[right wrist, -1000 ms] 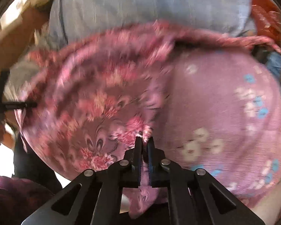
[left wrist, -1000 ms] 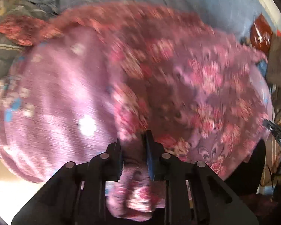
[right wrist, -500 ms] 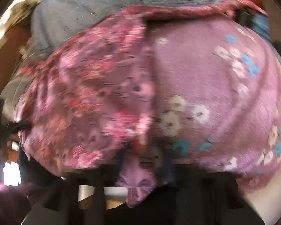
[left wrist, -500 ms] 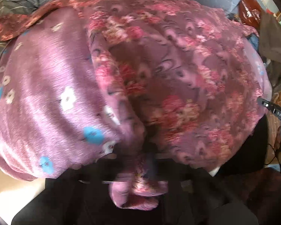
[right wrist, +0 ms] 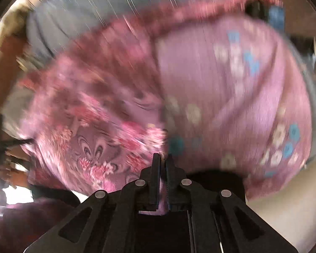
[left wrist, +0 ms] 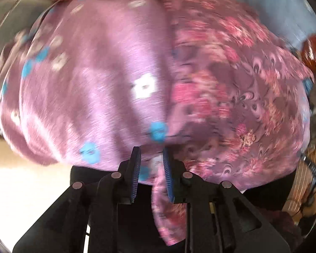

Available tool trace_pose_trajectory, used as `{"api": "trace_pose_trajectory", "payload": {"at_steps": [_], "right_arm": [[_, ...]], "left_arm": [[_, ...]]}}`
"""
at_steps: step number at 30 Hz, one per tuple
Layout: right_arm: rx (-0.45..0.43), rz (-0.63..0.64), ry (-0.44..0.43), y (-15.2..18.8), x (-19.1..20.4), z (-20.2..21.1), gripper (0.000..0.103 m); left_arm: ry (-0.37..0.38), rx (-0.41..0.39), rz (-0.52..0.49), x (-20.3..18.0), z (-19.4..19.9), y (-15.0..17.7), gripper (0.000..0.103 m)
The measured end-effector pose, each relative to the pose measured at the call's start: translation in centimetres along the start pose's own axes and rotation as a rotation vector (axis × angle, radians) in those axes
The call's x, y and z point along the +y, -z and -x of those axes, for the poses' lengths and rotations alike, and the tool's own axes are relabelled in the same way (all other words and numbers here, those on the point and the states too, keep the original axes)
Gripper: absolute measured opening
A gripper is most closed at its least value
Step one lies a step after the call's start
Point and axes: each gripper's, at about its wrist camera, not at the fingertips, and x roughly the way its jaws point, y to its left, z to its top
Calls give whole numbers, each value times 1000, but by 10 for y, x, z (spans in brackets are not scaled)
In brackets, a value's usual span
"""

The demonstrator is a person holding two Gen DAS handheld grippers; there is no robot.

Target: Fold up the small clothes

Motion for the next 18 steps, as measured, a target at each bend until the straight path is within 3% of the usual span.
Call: {"api": "trace_pose_trajectory", "payload": {"at_steps": [2,3,4,5,6,8,12,14,15,16,18], "right_arm": [[-21,-3,7,-5,2,2,11],[-61,-11,-21,-10,3,10,12],[-113,-28,-60,-18,3,19,23],[-160,-49,-93,-26,3,26,40],[-202,-64,-113,-33,2,30,47],[-280,-73,-106,-56,3,27,49],[-281,-83,-75,-99,11,-2,48],[-278,-66,-68,-118,15,-22,43],[-270,-51,-59,-125,20,-31,35],[-257,1,-56,-131,30,-43,3],[-241,106,-3,-135,46,-52,3]], "left_arm": [[21,-27,-3,2,10,-1,22],[33,-51,-16,-1,18,-4,34],[42,-72,-27,-3,23,-5,43],[58,-102,-43,-11,27,-10,59],[71,-120,-57,-22,26,-17,62],[96,-110,-75,-38,19,-28,62],[119,-61,-76,-69,-10,-45,62],[85,-60,-88,-78,-19,-52,63],[63,-61,-93,-80,-20,-52,63],[57,-60,-95,-75,-18,-51,63],[75,-67,-82,-75,-15,-52,63]]}}
